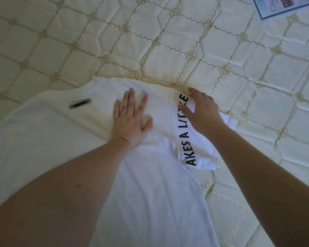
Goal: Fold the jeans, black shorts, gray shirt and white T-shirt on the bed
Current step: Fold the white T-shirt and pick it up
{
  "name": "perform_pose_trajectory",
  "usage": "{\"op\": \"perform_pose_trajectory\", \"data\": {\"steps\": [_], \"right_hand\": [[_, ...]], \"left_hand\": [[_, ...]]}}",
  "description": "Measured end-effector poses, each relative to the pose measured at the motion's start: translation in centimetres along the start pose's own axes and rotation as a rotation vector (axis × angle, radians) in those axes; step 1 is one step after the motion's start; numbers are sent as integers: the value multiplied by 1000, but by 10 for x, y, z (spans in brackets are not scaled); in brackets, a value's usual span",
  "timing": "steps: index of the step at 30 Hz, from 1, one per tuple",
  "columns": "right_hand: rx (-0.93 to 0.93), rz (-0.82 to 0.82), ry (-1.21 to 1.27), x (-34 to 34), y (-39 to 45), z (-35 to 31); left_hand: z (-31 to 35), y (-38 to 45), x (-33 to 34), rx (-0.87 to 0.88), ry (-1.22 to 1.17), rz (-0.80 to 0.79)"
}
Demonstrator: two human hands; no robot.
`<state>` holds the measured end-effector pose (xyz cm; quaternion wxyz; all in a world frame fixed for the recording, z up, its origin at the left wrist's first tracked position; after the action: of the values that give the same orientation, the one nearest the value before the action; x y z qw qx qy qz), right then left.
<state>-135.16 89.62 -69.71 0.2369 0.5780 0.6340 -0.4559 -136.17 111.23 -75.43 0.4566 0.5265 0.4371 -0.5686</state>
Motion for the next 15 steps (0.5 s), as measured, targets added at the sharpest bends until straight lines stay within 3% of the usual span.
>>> {"op": "perform_pose_trajectory", "data": {"steps": [4, 9, 15], "right_hand": [[2, -116, -217, 14, 29, 1], [4, -145, 30, 12, 38, -4], [-92, -356, -282, 10, 28, 23]], "left_hand": [[-4, 1, -2, -45, -13, 10], [-3, 0, -1, -42, -5, -12], [-1, 0, 0, -23, -33, -3]]}}
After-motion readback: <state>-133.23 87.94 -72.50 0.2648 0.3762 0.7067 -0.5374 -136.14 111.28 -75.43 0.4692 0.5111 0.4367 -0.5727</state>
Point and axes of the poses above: each hand's wrist, its own y-axis towards the middle knuckle, its own x-axis out of the palm, z = x × y, the point moved 9 cm from there along y, towards the middle knuckle, and after that the axes turned 7 degrees about z, right-handed, at the moved point
